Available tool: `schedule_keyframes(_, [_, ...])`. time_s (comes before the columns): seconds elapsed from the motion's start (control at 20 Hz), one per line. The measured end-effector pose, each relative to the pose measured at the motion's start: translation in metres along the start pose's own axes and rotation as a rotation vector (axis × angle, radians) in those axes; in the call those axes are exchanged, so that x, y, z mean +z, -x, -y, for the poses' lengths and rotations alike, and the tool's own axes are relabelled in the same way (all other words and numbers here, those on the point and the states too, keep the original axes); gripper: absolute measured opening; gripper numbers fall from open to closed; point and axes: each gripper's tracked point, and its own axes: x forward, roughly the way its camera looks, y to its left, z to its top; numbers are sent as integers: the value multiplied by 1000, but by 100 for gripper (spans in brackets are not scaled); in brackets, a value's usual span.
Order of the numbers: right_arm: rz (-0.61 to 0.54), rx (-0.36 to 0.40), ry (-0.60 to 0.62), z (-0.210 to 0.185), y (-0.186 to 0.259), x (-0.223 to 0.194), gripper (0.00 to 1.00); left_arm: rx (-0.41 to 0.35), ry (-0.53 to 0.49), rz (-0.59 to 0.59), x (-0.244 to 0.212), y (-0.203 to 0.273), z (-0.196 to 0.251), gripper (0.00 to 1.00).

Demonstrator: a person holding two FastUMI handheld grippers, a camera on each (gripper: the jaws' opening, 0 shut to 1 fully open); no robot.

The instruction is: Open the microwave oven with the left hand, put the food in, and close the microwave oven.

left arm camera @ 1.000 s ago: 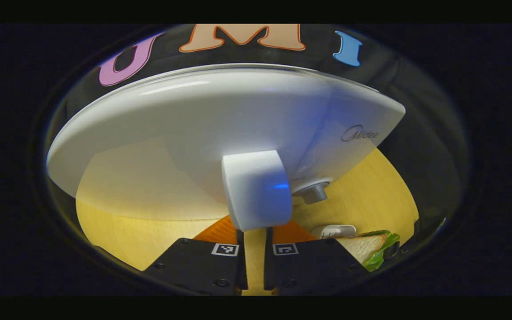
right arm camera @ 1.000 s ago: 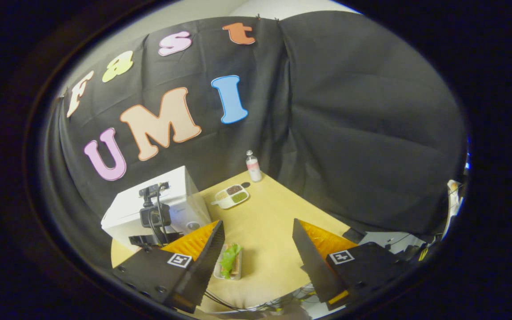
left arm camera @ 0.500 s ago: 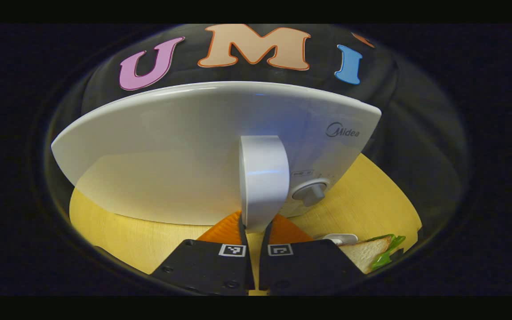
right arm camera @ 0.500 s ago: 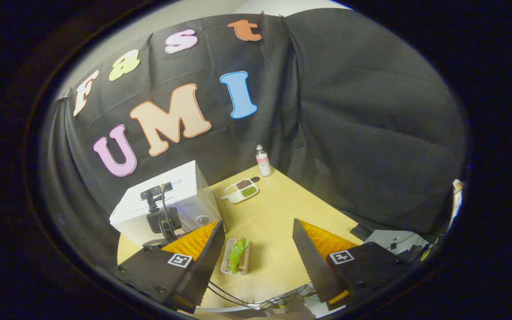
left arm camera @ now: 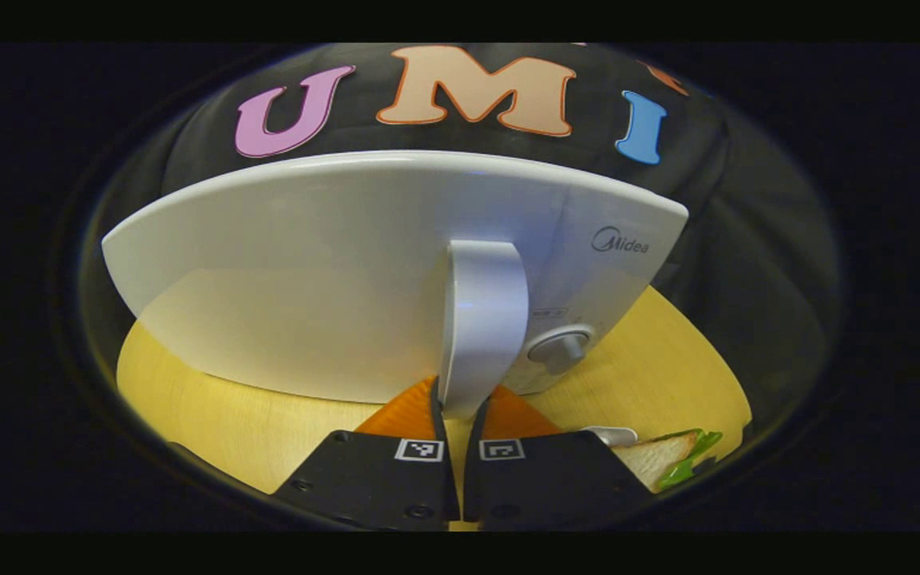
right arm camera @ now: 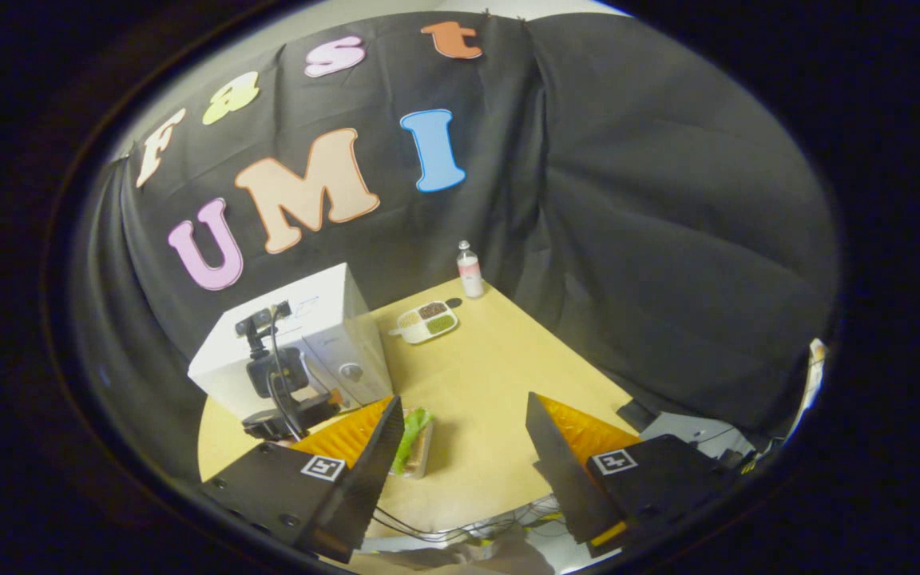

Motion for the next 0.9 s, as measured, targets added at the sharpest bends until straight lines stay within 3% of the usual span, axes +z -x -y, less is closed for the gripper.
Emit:
schedule_keyframes(0.1, [-5,12,26,1,-5,5,88,11,40,-17,-15,19,-1,2])
schedule_keyframes(0.2, [2,33,40,-3,-10,14,88,15,-10,46,-26,38,-4,2])
schedule_keyframes(0.25, [-2,60,41,-8,-13,15,88,3,-48,59,-32,47,-5,2])
schedule_keyframes(0.3, [-4,93,40,-14,-15,16,96,-5,-64,48,-39,57,-6,4])
schedule_keyframes(0.4, [-20,160,64,-26,-24,12,96,-7,-40,25,-51,73,-12,7])
schedule_keyframes(0.45, [-29,185,86,-28,-29,10,89,2,-37,24,-56,81,-14,8])
schedule_keyframes(0.6, [-44,262,139,-36,-37,6,96,66,-40,24,-70,102,-27,10])
schedule_keyframes(0.65, [-48,288,154,-38,-39,5,96,83,-32,25,-75,109,-31,14])
schedule_keyframes(0.7, [-52,310,164,-41,-42,4,89,94,-18,24,-79,117,-36,12])
schedule_keyframes(0.75, [-59,336,174,-45,-44,3,89,101,7,22,-83,123,-40,15])
schedule_keyframes(0.8, [-68,365,185,-49,-48,1,96,103,53,27,-87,131,-45,19])
schedule_keyframes(0.9, [-87,413,208,-57,-54,-4,96,155,124,28,-95,146,-63,29])
